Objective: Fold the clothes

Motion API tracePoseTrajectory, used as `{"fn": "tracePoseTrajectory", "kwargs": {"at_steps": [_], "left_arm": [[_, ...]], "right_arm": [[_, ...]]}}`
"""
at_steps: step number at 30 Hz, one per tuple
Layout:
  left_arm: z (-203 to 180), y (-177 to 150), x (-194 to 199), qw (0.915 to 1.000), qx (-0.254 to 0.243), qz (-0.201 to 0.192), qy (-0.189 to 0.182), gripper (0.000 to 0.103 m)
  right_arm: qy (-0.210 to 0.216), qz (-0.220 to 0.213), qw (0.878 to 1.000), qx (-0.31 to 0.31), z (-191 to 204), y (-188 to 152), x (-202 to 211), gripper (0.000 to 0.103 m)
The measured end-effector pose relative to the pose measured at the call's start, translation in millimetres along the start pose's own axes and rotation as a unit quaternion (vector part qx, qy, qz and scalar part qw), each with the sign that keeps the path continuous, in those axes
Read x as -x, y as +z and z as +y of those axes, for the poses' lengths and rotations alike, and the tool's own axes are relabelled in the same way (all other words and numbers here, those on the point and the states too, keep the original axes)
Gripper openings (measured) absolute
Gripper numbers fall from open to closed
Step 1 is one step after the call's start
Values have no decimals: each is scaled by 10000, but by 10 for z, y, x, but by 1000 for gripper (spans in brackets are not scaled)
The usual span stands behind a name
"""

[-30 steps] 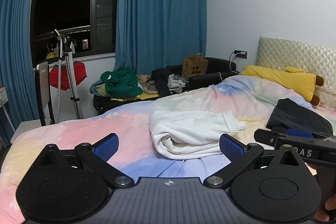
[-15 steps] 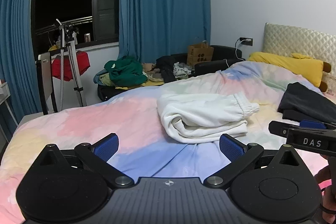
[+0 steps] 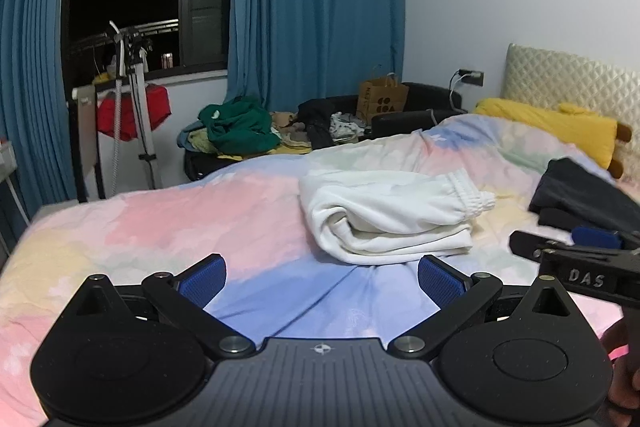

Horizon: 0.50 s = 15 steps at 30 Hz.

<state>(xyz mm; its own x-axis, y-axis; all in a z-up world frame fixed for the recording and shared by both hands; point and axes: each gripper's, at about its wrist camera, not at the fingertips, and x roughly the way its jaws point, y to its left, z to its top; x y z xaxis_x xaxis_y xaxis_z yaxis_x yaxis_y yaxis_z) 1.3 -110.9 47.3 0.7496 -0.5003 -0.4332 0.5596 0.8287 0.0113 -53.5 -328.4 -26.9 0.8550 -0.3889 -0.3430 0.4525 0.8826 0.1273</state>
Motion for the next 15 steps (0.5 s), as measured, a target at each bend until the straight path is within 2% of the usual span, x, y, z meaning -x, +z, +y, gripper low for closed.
{"fn": "tracePoseTrajectory", "kwargs": {"at_steps": [15], "left_arm": [[-127, -78, -35, 9999, -63, 65, 68, 103]], "right_arm": [[-82, 41, 10000, 21, -28, 1, -18, 89]]}}
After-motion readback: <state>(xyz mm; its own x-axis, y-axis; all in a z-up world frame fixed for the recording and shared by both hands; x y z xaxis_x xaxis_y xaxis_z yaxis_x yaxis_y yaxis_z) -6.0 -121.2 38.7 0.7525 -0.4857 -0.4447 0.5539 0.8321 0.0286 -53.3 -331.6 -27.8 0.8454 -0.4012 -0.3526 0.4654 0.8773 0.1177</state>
